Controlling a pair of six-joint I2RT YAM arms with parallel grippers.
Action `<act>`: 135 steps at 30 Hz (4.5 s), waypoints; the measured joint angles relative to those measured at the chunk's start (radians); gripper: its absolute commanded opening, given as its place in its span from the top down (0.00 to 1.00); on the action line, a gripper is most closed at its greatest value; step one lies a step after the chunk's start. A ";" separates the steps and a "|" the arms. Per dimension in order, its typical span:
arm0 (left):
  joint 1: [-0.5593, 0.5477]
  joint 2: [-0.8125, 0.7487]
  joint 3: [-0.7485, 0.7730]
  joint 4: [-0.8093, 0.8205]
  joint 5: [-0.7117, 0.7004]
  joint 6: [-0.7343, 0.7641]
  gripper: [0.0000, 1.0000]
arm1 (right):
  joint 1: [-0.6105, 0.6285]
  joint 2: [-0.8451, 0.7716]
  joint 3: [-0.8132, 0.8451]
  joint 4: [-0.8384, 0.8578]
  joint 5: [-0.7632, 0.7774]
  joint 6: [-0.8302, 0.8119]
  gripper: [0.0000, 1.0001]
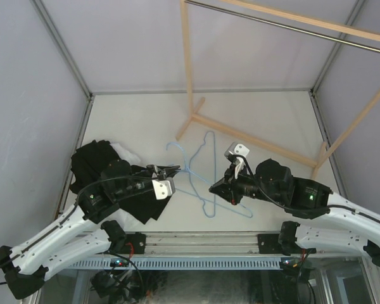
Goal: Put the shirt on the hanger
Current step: Adjust the hanger, then place the hanger at the clothesline.
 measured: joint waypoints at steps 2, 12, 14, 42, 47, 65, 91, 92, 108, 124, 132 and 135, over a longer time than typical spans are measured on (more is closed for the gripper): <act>0.000 0.000 0.000 0.000 0.000 0.001 0.63 | 0.006 -0.005 -0.003 0.003 -0.005 -0.003 1.00; 0.000 -0.030 0.073 -0.066 0.042 -0.047 0.04 | 0.006 -0.084 -0.019 -0.017 0.136 0.006 1.00; 0.000 -0.061 0.080 -0.070 0.039 -0.093 0.00 | 0.002 -0.092 -0.019 -0.022 0.190 0.013 1.00; 0.000 0.014 0.203 -0.531 -0.666 -1.099 0.00 | -0.884 -0.166 -0.019 0.152 -0.159 0.125 1.00; 0.000 0.018 0.243 -0.584 -0.748 -1.146 0.00 | -0.980 -0.194 -0.019 0.229 -0.249 0.191 1.00; 0.003 -0.229 0.198 -0.589 -0.949 -1.114 0.00 | -1.276 -0.113 -0.019 0.539 -0.558 0.557 1.00; 0.003 -0.172 0.147 -0.602 -1.003 -1.127 0.00 | -1.390 -0.022 -0.105 0.826 -0.612 0.967 1.00; 0.003 -0.172 0.147 -0.601 -1.003 -1.127 0.00 | -1.391 -0.016 -0.107 0.835 -0.611 0.980 1.00; 0.003 -0.171 0.147 -0.597 -1.005 -1.126 0.00 | -1.405 0.037 -0.110 0.961 -0.599 1.109 1.00; 0.003 -0.154 0.147 -0.597 -1.005 -1.127 0.00 | -1.411 0.076 -0.110 0.959 -0.604 1.079 1.00; 0.003 -0.151 0.147 -0.597 -1.005 -1.127 0.00 | -1.411 0.108 -0.110 0.959 -0.578 0.945 1.00; 0.003 -0.145 0.147 -0.596 -1.004 -1.126 0.00 | -1.412 0.127 -0.114 0.943 -0.563 0.877 0.98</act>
